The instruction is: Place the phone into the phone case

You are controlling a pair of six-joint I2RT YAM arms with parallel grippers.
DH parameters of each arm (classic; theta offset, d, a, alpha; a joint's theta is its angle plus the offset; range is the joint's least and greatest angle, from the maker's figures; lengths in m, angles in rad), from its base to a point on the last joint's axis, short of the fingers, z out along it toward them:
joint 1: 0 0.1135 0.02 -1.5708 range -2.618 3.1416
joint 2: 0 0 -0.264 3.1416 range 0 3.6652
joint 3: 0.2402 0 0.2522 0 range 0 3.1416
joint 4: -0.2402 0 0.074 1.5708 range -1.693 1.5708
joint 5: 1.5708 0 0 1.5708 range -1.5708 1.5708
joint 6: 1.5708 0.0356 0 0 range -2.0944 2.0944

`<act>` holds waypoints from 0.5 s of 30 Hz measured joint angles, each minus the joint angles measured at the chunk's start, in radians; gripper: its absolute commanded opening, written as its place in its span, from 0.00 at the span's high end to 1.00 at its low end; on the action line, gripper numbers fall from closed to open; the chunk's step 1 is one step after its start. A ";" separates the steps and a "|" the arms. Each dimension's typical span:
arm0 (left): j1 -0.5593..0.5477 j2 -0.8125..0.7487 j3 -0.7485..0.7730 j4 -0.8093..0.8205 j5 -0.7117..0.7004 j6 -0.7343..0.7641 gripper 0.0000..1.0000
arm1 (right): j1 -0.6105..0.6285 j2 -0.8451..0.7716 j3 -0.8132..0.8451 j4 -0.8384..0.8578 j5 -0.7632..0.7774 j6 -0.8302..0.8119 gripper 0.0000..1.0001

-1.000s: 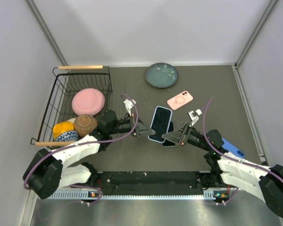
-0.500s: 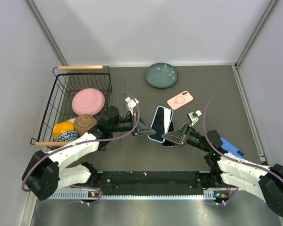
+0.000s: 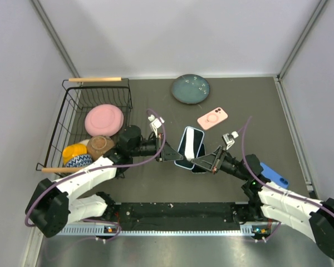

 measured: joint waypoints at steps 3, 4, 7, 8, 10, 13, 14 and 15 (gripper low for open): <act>-0.003 -0.001 0.000 -0.001 0.004 0.001 1.00 | 0.000 -0.032 0.010 -0.050 0.007 -0.024 0.61; -0.002 -0.003 0.000 -0.004 0.004 -0.001 1.00 | 0.000 -0.052 0.011 -0.064 0.015 -0.031 0.60; 0.001 -0.010 -0.001 -0.008 0.012 -0.021 1.00 | 0.000 -0.113 0.018 -0.103 0.040 -0.061 0.55; 0.002 -0.013 -0.002 -0.008 0.014 -0.026 1.00 | 0.000 -0.124 0.023 -0.114 0.045 -0.071 0.52; 0.002 -0.025 -0.014 0.002 0.027 -0.047 1.00 | 0.000 -0.140 0.035 -0.127 0.058 -0.092 0.48; 0.002 -0.038 -0.037 0.019 0.047 -0.083 1.00 | 0.000 -0.143 0.057 -0.146 0.069 -0.129 0.43; 0.002 -0.038 -0.040 0.022 0.053 -0.090 1.00 | 0.000 -0.143 0.062 -0.147 0.075 -0.137 0.42; 0.002 -0.038 -0.043 0.028 0.060 -0.100 1.00 | 0.000 -0.143 0.065 -0.147 0.079 -0.149 0.42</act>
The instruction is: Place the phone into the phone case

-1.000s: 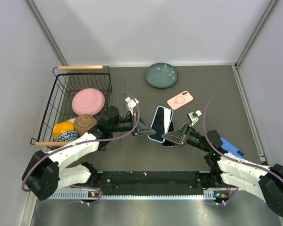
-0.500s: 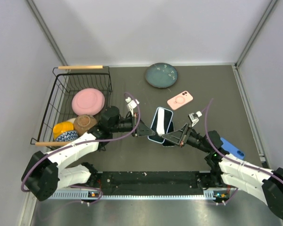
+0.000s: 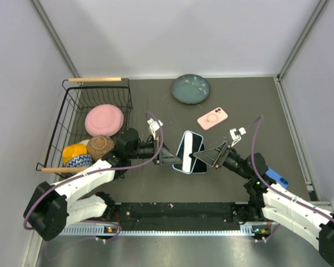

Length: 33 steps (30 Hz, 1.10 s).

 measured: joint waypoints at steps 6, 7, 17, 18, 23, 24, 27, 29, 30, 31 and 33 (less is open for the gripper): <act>0.000 -0.007 -0.006 0.023 0.025 -0.036 1.00 | 0.000 0.013 0.013 -0.013 0.021 -0.043 0.58; 0.000 -0.008 -0.006 0.025 0.027 -0.037 1.00 | 0.000 0.019 0.015 -0.017 0.023 -0.047 0.72; 0.003 -0.011 0.002 -0.034 0.007 0.033 1.00 | 0.000 0.074 0.038 -0.031 0.032 -0.042 1.00; 0.001 -0.011 0.013 -0.068 -0.003 0.057 0.95 | 0.000 0.074 0.038 -0.045 0.034 -0.042 1.00; -0.003 -0.048 0.054 -0.196 -0.047 0.144 0.54 | 0.000 0.074 0.057 -0.078 0.024 -0.050 1.00; -0.005 -0.060 0.069 -0.236 -0.074 0.167 0.48 | 0.001 0.074 0.067 -0.084 0.024 -0.058 1.00; -0.003 -0.077 0.127 -0.345 -0.143 0.246 0.22 | 0.000 0.075 0.082 -0.140 0.036 -0.088 1.00; -0.002 -0.085 0.180 -0.422 -0.197 0.298 0.16 | 0.000 0.076 0.082 -0.188 0.040 -0.108 1.00; -0.002 -0.089 0.206 -0.456 -0.221 0.325 0.15 | 0.000 0.078 0.082 -0.214 0.040 -0.118 1.00; -0.002 -0.093 0.229 -0.486 -0.246 0.351 0.15 | 0.000 0.080 0.082 -0.238 0.041 -0.127 1.00; -0.002 -0.102 0.269 -0.541 -0.295 0.403 0.15 | 0.000 0.084 0.082 -0.283 0.045 -0.148 1.00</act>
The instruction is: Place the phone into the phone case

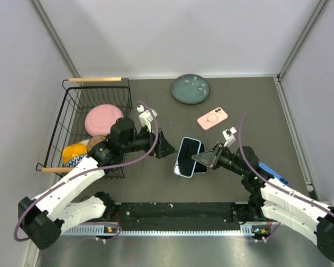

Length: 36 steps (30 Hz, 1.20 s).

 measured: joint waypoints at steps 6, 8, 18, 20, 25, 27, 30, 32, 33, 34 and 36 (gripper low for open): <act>0.000 -0.026 0.064 -0.108 -0.104 0.126 0.15 | 0.000 0.116 0.040 -0.073 0.002 -0.051 1.00; 0.000 -0.043 0.077 -0.134 -0.142 0.172 0.15 | 0.000 0.194 0.060 -0.070 -0.004 -0.061 1.00; 0.001 -0.177 0.077 -0.187 -0.234 0.273 0.14 | 0.000 0.627 0.319 -0.077 -0.104 -0.105 1.00; 0.001 -0.202 0.077 -0.204 -0.242 0.298 0.13 | 0.000 0.685 0.369 -0.077 -0.121 -0.113 1.00; 0.001 -0.256 0.051 -0.216 -0.261 0.333 0.13 | -0.004 0.777 0.426 -0.091 -0.137 -0.135 0.98; 0.001 -0.258 0.047 -0.223 -0.268 0.345 0.13 | -0.009 0.807 0.427 -0.102 -0.145 -0.148 0.96; 0.001 -0.257 0.044 -0.225 -0.285 0.353 0.13 | -0.019 0.856 0.445 -0.152 -0.157 -0.175 0.91; 0.001 -0.262 0.042 -0.225 -0.291 0.357 0.13 | -0.031 0.879 0.463 -0.187 -0.166 -0.182 0.79; 0.001 -0.266 0.040 -0.227 -0.295 0.358 0.13 | -0.037 0.884 0.474 -0.202 -0.172 -0.189 0.75; 0.001 -0.271 0.037 -0.227 -0.298 0.360 0.13 | -0.040 0.886 0.486 -0.218 -0.174 -0.199 0.73; 0.001 -0.286 0.034 -0.229 -0.310 0.363 0.12 | -0.043 0.887 0.511 -0.258 -0.159 -0.228 0.70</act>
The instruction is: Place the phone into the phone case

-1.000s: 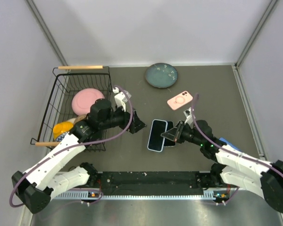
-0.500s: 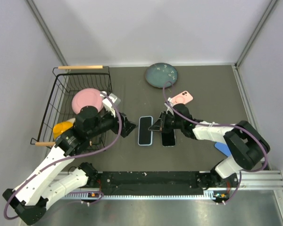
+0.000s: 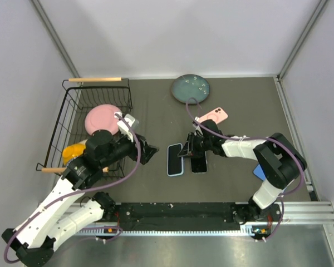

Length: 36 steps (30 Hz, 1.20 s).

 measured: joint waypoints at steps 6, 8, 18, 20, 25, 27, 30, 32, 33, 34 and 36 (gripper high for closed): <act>0.000 -0.033 -0.006 0.000 -0.009 0.006 0.12 | -0.018 0.000 0.068 -0.125 0.055 -0.071 0.70; 0.000 -0.032 -0.006 0.000 -0.010 0.006 0.12 | -0.021 0.000 0.101 -0.164 0.075 -0.088 0.71; 0.000 -0.034 -0.007 -0.001 -0.038 0.006 0.12 | -0.014 -0.005 0.150 -0.191 0.112 -0.090 0.85; 0.000 -0.037 -0.007 -0.001 -0.043 0.006 0.12 | -0.008 -0.003 0.148 -0.157 0.101 -0.072 0.86; 0.000 -0.040 -0.008 -0.001 -0.060 0.006 0.12 | 0.005 0.029 0.133 -0.031 0.066 -0.016 0.89; 0.000 -0.040 -0.008 -0.001 -0.064 0.006 0.12 | 0.007 0.055 0.121 -0.002 0.060 -0.002 0.89; 0.000 -0.043 -0.008 -0.001 -0.072 0.006 0.12 | 0.010 0.087 0.095 0.011 0.064 0.013 0.89; 0.000 -0.044 -0.008 -0.001 -0.076 0.006 0.12 | 0.010 0.100 0.079 0.006 0.071 0.019 0.89; 0.000 -0.044 -0.008 -0.001 -0.077 0.006 0.12 | 0.010 0.100 0.077 0.008 0.069 0.023 0.89; 0.000 -0.044 -0.008 -0.001 -0.079 0.006 0.12 | 0.011 0.100 0.077 0.009 0.077 0.023 0.88; 0.000 -0.043 -0.008 -0.001 -0.080 0.006 0.12 | 0.011 0.100 0.077 0.009 0.085 0.025 0.88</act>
